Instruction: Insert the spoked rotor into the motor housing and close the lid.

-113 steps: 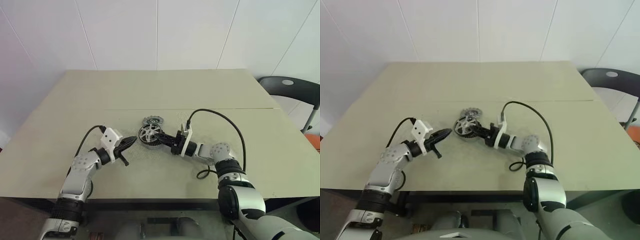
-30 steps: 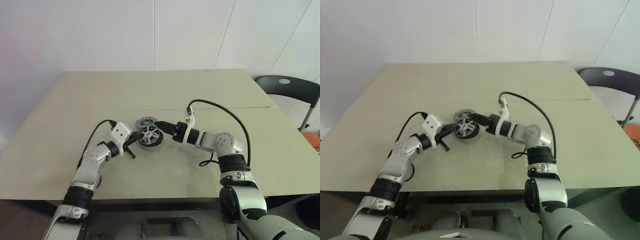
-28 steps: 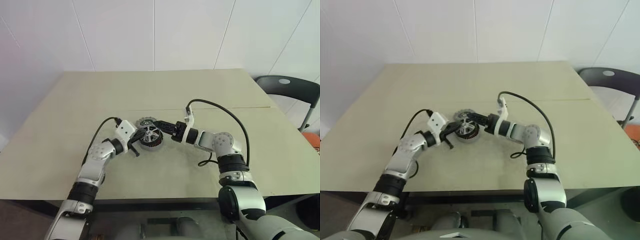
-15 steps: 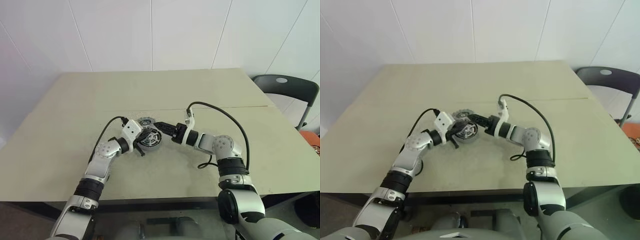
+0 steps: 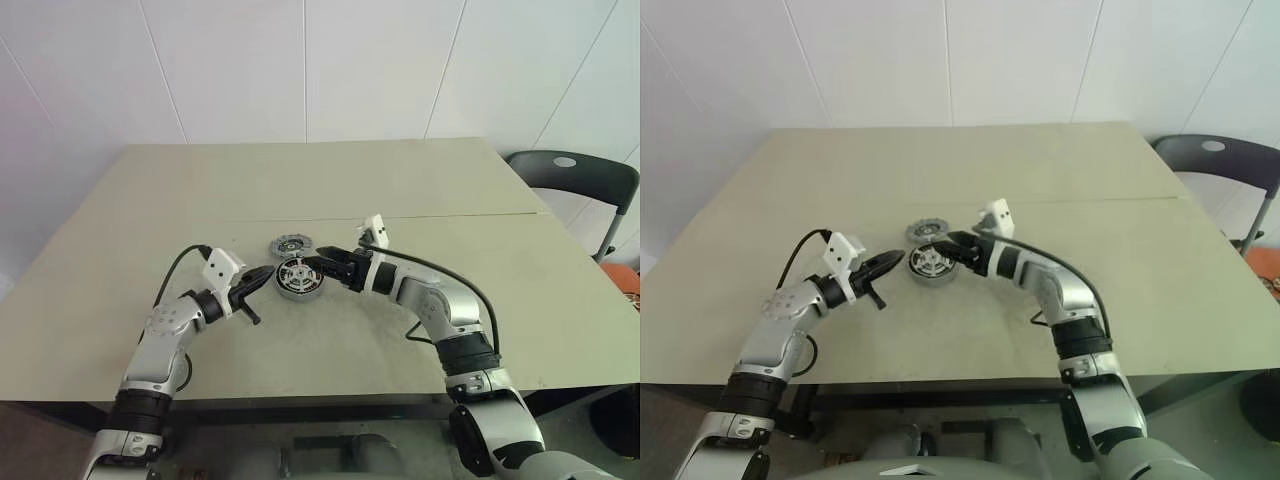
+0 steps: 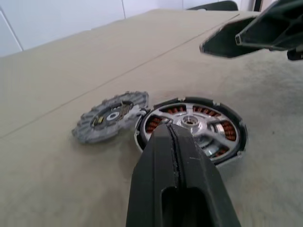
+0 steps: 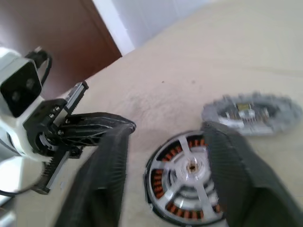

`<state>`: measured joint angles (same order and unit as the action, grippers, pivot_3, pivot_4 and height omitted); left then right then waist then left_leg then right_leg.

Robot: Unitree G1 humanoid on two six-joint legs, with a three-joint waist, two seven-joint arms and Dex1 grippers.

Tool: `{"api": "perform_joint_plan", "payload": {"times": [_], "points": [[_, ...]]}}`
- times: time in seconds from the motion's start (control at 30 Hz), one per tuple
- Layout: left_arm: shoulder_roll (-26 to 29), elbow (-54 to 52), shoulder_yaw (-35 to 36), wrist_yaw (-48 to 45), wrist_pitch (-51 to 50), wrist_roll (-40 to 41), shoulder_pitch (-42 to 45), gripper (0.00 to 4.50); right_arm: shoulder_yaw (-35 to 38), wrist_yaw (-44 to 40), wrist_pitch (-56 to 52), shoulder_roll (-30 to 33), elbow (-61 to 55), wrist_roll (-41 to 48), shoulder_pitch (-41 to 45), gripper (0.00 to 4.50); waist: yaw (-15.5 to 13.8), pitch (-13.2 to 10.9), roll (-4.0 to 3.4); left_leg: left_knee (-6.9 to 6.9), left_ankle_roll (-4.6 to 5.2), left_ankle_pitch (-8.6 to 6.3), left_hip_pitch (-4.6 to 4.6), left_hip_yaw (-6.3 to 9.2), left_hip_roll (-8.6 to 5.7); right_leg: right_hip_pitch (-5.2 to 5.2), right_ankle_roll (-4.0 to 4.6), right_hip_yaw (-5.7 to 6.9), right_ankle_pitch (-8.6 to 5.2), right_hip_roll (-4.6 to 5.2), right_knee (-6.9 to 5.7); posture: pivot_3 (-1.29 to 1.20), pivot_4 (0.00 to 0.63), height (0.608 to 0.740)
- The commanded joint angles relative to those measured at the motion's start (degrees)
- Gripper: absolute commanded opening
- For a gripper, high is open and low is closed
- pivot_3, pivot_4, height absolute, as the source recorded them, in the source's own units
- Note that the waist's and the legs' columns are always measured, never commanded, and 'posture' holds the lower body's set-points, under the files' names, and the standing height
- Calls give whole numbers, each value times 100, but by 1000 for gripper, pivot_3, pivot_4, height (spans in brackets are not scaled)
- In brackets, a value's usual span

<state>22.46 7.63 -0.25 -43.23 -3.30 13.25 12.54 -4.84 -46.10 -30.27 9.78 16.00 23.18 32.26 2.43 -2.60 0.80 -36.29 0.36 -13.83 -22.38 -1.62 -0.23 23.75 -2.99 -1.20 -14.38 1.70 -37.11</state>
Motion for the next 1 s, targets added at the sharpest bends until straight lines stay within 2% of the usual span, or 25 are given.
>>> {"api": "perform_joint_plan", "payload": {"times": [0.03, 0.13, 0.17, 0.47, 0.67, 0.77, 0.87, 1.0], "points": [[51, -284, 150, 48, 4, 119, 46, 0, -246, -11, 576, -107, -111, -315, 94, 1259, 1, 0, 0, 0, 0, 0, 0, 0, 0, 0, 0, 0, 0, 0, 1, 0, 0, 740], [71, -368, 178, 29, -1, 147, 0, 0, -516, 130, 1037, -127, 243, -801, 174, 234, 1, 0, 0, 4, 0, 0, 0, 0, 0, 2, 0, 0, 1, 1, 1, 0, 0, 740], [83, -406, 192, 5, -2, 172, -28, 0, -606, 199, 1186, -125, 381, -973, 201, 39, 3, 0, 0, 5, 0, 0, 0, 0, 0, 2, 0, 0, 1, 1, 1, 0, 0, 740], [212, -683, 254, -105, -178, 379, -191, 0, -743, 894, 1317, -392, 1551, -1655, 569, 39, 10, 0, 0, 6, -1, 0, 4, 0, 1, 3, 6, -4, 0, 6, -2, 0, 0, 740], [155, -641, 175, -52, -177, 340, -179, 0, -718, 1031, 1446, -540, 1695, -1755, 629, 39, 14, 0, 0, 7, -2, -1, 5, 0, 1, 2, 7, -4, 0, 9, -1, 0, 0, 740], [144, -620, 158, -47, -178, 335, -166, 0, -756, 922, 1386, -516, 1727, -1788, 636, 39, 13, 0, 0, 6, -2, -1, 5, 0, 1, 2, 7, -4, 0, 9, -2, 0, 0, 740], [128, -598, 138, -42, -177, 320, -151, 0, -1537, 74, 1004, -261, 1414, -2057, 289, 39, 10, 5, -1, 6, -2, -1, 7, 0, 0, 1, 7, -4, 0, 10, -3, 0, 0, 740], [98, -568, 115, -27, -168, 296, -126, 0, -1449, 241, 1016, -346, 1388, -2072, 257, 39, 31, 23, 7, 14, -2, -1, 23, 0, 1, -11, 7, -5, 0, 8, 1, 0, 0, 740]]}}
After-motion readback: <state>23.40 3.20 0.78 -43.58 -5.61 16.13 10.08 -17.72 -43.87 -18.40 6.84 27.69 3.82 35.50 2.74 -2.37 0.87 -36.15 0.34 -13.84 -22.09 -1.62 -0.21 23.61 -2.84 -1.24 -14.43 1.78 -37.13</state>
